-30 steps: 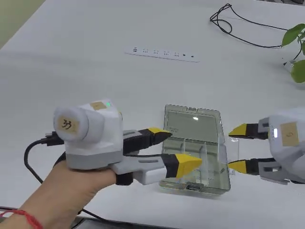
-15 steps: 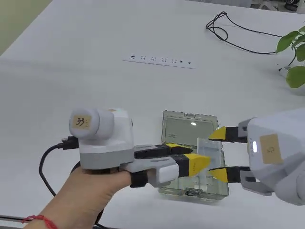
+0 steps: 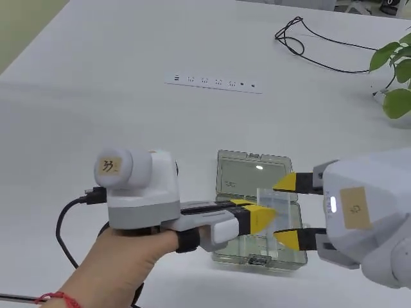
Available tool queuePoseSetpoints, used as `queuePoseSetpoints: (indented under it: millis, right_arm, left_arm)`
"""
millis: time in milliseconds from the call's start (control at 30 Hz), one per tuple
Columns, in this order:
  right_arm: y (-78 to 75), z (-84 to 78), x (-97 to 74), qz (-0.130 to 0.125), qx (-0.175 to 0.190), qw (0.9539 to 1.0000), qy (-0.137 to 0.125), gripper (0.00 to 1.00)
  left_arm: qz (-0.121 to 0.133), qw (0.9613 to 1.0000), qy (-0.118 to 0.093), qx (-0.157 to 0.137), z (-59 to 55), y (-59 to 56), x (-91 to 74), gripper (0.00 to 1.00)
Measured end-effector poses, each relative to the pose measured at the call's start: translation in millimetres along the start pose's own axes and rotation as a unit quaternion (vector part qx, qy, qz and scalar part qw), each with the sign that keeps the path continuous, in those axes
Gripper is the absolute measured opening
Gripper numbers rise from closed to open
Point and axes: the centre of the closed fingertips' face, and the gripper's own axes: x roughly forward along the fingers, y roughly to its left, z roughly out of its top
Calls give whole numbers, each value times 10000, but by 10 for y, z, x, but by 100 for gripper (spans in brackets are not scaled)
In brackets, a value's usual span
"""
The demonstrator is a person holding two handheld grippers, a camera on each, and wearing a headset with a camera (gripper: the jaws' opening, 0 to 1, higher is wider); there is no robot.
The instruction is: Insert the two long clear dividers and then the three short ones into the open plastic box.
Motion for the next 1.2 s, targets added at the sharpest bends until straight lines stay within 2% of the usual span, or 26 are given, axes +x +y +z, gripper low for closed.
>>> queuePoseSetpoints:
  millis: [367,400,500,567,633,733,833,933,1033,1100,1133,1200]
  right_arm:
    - [-12,-7,7,-37,-45,10000,14,33]
    - [-19,-2,4,-29,-6,10000,-7,33]
    - [-52,43,-30,-11,265,9994,-219,34]
    - [-72,71,-67,72,504,9978,-413,35]
    - [-123,69,-100,125,715,9958,-563,35]
    - [-144,80,-136,328,972,9916,-785,34]
    - [-174,86,-182,575,1153,9865,-1010,33]
    - [-183,87,-220,810,1255,9820,-1155,31]
    - [-186,130,-267,1097,1511,9721,-1421,28]
    - [-195,119,-294,1269,1551,9683,-1493,27]
    - [-180,123,-310,1395,1566,9655,-1543,26]
    - [-148,106,-320,1560,1584,9627,-1544,23]
  left_arm:
    - [94,9999,-91,-113,6,31,8,0]
    - [115,9999,-106,44,15,56,5,0]
    - [128,9999,-91,23,18,73,-26,0]
    - [174,9997,-81,164,27,90,-46,0]
    - [193,9984,4,540,17,106,-73,0]
    - [59,9962,54,868,13,47,-88,0]
    - [-63,9892,203,1452,-20,-18,-96,0]
    - [-238,9818,336,1851,-67,-88,-97,0]
    - [-406,9675,539,2437,-142,-161,-100,0]
    - [-459,9626,615,2600,-175,-185,-96,0]
    - [-537,9584,670,2723,-198,-213,-93,0]
    - [-633,9543,683,2840,-217,-258,-90,0]
